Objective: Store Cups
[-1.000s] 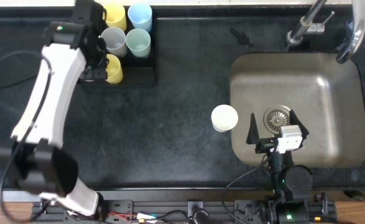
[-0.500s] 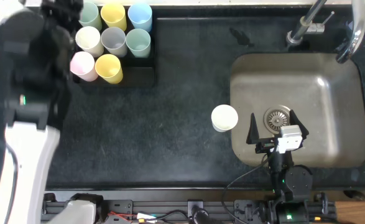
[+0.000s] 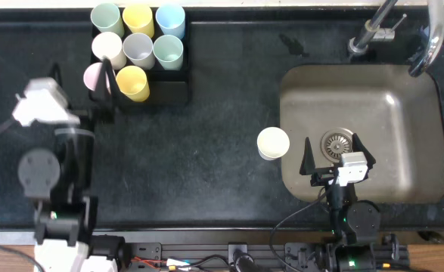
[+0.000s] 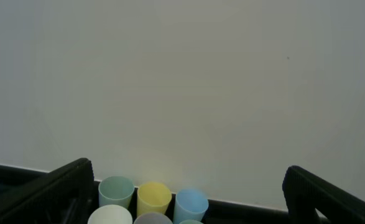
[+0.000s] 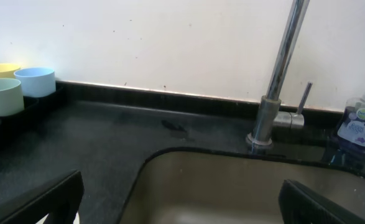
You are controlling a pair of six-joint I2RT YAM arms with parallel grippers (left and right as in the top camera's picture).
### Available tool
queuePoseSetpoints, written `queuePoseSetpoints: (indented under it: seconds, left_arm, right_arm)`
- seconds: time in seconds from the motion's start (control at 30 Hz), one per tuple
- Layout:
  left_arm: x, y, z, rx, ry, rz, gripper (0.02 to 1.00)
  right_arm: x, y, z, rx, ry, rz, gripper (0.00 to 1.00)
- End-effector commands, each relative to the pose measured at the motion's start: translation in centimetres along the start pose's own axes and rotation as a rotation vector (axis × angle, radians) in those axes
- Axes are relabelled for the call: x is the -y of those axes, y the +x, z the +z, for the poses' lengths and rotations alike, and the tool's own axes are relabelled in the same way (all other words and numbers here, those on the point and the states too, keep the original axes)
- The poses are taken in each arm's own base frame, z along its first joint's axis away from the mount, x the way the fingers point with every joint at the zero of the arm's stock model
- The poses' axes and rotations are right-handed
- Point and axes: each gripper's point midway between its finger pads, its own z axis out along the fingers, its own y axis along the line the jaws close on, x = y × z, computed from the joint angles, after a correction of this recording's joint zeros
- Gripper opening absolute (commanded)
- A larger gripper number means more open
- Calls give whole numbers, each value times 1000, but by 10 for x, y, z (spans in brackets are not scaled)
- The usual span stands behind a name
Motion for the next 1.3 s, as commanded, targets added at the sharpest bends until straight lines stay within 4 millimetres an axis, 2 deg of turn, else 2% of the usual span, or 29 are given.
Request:
queuePoseSetpoints:
  seconds: [0.03,0.27,0.77,1.1,1.27,1.3]
  left_arm:
    - [0,29,-23,-19,41,115,1000]
    - [-18,69,-50,-35,-3,121,1000]
    - [-28,106,-86,47,-9,117,1000]
    - [-41,140,-90,-91,-64,109,1000]
    - [-51,178,-98,-247,-113,9,1000]
    - [-48,179,-98,-250,-102,-20,1000]
  right_arm:
    - [2,3,0,2,11,3,996]
    - [2,3,0,2,11,3,996]
    - [2,3,0,2,11,3,996]
    - [2,3,0,2,11,3,996]
    - [2,3,0,2,11,3,996]
    - [2,3,0,2,11,3,996]
